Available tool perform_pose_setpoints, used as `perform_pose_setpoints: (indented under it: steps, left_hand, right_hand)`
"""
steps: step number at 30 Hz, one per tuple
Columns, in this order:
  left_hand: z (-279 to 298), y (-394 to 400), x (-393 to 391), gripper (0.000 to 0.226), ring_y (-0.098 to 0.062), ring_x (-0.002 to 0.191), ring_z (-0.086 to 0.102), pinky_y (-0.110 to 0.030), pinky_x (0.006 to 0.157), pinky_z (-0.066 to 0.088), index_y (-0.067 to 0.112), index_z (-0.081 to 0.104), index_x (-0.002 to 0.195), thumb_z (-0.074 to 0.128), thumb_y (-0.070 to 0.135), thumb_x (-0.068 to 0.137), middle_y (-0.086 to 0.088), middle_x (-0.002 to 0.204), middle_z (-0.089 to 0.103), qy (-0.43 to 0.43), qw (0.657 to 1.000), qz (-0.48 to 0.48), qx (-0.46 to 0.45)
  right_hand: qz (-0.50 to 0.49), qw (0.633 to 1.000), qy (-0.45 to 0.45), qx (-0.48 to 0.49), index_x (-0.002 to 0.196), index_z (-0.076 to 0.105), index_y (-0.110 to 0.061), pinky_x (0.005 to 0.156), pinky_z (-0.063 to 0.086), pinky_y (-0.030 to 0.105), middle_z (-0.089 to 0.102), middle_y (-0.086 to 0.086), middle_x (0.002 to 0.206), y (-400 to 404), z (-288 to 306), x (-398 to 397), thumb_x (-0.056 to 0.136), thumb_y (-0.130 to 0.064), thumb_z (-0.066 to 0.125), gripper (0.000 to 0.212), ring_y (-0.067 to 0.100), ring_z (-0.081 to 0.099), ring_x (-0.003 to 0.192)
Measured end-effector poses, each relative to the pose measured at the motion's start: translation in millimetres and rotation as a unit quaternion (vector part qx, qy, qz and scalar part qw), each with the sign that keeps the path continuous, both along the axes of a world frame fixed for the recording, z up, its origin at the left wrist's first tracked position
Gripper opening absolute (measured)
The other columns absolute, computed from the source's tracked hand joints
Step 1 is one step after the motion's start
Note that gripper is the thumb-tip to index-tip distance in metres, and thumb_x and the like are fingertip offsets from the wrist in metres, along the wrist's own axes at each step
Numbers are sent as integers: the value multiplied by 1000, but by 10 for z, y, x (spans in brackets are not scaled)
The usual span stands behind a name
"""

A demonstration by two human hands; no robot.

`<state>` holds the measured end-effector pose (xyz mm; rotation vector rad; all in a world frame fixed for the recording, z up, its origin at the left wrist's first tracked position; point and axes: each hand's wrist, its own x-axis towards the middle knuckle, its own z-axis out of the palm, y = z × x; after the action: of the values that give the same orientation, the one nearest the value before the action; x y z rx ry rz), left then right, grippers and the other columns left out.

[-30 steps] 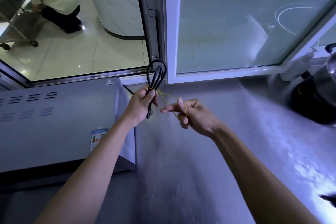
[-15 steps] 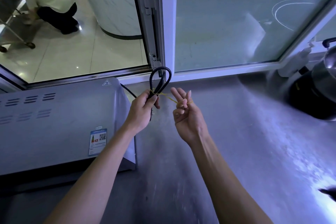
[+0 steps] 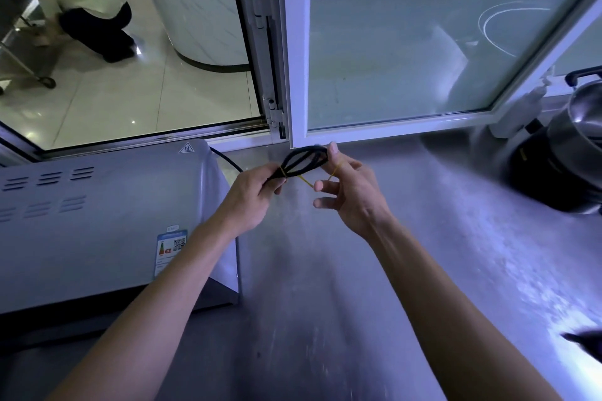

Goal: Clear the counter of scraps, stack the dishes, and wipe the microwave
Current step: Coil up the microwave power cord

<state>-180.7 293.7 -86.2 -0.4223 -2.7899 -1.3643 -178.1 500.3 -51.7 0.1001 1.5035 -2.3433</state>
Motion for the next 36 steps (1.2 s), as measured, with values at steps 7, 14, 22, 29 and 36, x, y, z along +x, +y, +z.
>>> perform_pose_setpoints:
  steps: [7, 14, 22, 29, 36]
  left_hand:
    - [-5, -47, -97, 19, -1, 71, 45, -10, 64, 36, 20, 59, 94, 57, 2, 94, 19, 80, 46, 95, 979, -82, -158]
    - [15, 32, -145, 8, -28, 76, 62, -35, 65, 43, 15, 65, 98, 58, 12, 95, 1, 84, 65, 159, 926, -115, -322]
    - [-7, 321, -109, 13, -26, 86, 59, -37, 73, 33, 20, 58, 100, 52, 10, 97, 4, 87, 60, 120, 910, -53, -392]
    - [-100, 325, -74, 13, -25, 87, 56, -37, 74, 28, 21, 56, 98, 44, 18, 102, 9, 83, 47, 97, 916, -59, -385]
    - [-100, 241, -127, 15, -30, 86, 58, -38, 71, 36, 15, 63, 98, 49, 21, 102, 1, 85, 56, 78, 926, -38, -368]
  right_hand:
    - [54, 992, 9, 118, 104, 76, -16, 62, 59, 42, 74, 5, 109, 239, -8, -7, 77, -62, 75, 54, 24, 70, 69]
    - [42, 975, 20, 215, 99, 77, -22, 55, 58, 37, 78, 0, 93, 246, -149, -25, 78, -51, 80, 36, 28, 75, 71]
    - [-50, 959, -17, 277, 81, 76, -15, 50, 52, 30, 75, 9, 81, 59, -350, -150, 78, -27, 70, 13, 21, 70, 58]
    - [-80, 953, -19, 290, 74, 69, -11, 48, 50, 27, 74, 6, 77, 2, -579, -146, 77, -27, 73, 17, 15, 66, 55]
    - [-36, 964, 16, 262, 85, 75, -22, 64, 59, 33, 76, -1, 86, 34, -658, -169, 79, -37, 71, 17, 18, 74, 76]
